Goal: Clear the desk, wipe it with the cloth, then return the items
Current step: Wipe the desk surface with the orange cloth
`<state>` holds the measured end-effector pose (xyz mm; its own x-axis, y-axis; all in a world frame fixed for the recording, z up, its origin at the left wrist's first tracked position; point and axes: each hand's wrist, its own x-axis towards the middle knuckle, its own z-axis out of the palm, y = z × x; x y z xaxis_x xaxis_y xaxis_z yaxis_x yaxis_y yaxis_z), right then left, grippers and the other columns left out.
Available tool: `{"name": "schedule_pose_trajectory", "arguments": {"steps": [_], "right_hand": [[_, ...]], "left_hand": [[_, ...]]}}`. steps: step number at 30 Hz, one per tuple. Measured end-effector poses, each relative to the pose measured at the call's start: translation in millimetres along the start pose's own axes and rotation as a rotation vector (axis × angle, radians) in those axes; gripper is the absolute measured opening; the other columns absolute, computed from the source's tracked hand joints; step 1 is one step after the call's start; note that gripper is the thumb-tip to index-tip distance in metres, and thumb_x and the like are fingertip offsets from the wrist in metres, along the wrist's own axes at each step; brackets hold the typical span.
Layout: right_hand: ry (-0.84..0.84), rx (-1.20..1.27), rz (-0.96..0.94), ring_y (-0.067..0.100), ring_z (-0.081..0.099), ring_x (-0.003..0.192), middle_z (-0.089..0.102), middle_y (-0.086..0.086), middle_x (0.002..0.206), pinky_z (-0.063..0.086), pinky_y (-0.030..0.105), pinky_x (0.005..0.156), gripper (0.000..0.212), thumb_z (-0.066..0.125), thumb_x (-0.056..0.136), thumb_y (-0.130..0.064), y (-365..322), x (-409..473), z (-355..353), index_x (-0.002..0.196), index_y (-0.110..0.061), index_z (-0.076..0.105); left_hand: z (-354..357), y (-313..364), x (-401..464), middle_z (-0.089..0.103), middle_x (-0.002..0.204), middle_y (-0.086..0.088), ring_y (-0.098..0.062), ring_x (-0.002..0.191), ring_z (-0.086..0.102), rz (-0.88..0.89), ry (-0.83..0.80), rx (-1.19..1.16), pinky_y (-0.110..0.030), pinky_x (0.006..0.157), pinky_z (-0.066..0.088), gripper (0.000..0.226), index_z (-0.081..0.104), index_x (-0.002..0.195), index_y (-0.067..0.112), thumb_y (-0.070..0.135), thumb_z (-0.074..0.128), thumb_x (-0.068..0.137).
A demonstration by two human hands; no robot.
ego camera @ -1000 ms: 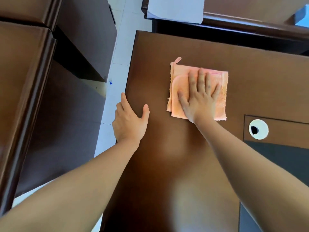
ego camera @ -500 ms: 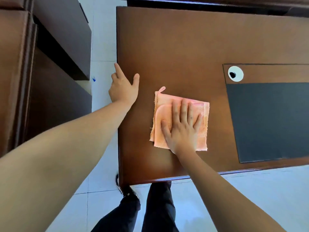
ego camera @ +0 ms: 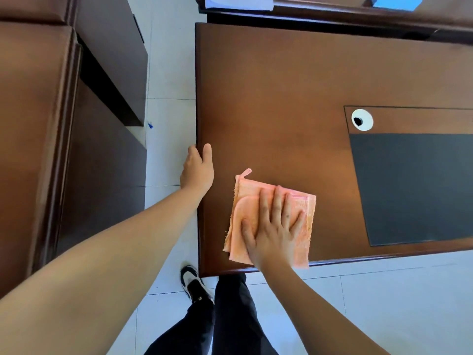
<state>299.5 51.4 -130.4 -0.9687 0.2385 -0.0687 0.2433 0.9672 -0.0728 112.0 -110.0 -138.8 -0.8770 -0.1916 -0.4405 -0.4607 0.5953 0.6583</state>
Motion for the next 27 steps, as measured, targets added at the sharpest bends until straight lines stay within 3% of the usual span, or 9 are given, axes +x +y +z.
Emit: {"name": "schedule_pose_trajectory", "arguments": {"steps": [8,15,18,22,27], "right_hand": [[-0.010,0.027,-0.085,0.028,-0.001,0.165,-0.004,0.002,0.179,0.006,0.070,0.125,0.082,0.029,0.101,-0.070,-6.0,79.3,-4.0,0.170,-0.031,0.006],[-0.025,0.059,-0.163,0.026,-0.005,0.165,-0.006,-0.001,0.179,0.004,0.069,0.126,0.081,0.026,0.102,-0.070,-15.4,160.9,-8.3,0.170,-0.034,0.002],[-0.014,0.050,-0.190,0.026,-0.003,0.165,-0.004,0.000,0.179,0.005,0.070,0.126,0.080,0.026,0.102,-0.071,-21.3,203.3,-9.8,0.170,-0.034,0.003],[-0.013,0.053,-0.233,0.027,-0.001,0.165,-0.001,0.001,0.179,0.005,0.070,0.125,0.079,0.023,0.103,-0.071,-34.4,260.0,-13.9,0.170,-0.033,0.005],[-0.035,0.059,-0.307,0.028,-0.001,0.165,-0.001,0.002,0.179,0.003,0.071,0.125,0.079,0.022,0.103,-0.072,-51.6,324.3,-19.4,0.170,-0.034,0.004]], "left_hand": [[0.5,8.2,44.8,0.055,0.146,-0.003,-0.030,0.132,0.055,-0.029,-0.028,-0.036,-0.043,0.103,0.043,0.068,0.037,0.153,0.023,0.067,0.016,0.106],[7.3,35.3,88.7,0.054,0.116,0.008,-0.011,0.097,0.050,-0.202,0.038,-0.175,-0.031,0.085,0.038,0.068,0.052,0.138,0.023,0.070,0.017,0.104],[9.9,35.2,85.3,0.057,0.110,0.009,-0.012,0.096,0.053,-0.171,0.128,-0.098,-0.032,0.081,0.042,0.070,0.059,0.130,0.025,0.073,0.016,0.103],[9.6,37.7,80.1,0.068,0.120,0.004,-0.020,0.105,0.064,-0.164,0.181,-0.020,-0.033,0.081,0.046,0.067,0.061,0.130,0.026,0.071,0.018,0.104],[6.3,43.9,74.6,0.069,0.101,0.005,-0.020,0.093,0.067,-0.163,0.213,0.039,-0.032,0.075,0.051,0.063,0.064,0.117,0.028,0.070,0.018,0.105]]}}
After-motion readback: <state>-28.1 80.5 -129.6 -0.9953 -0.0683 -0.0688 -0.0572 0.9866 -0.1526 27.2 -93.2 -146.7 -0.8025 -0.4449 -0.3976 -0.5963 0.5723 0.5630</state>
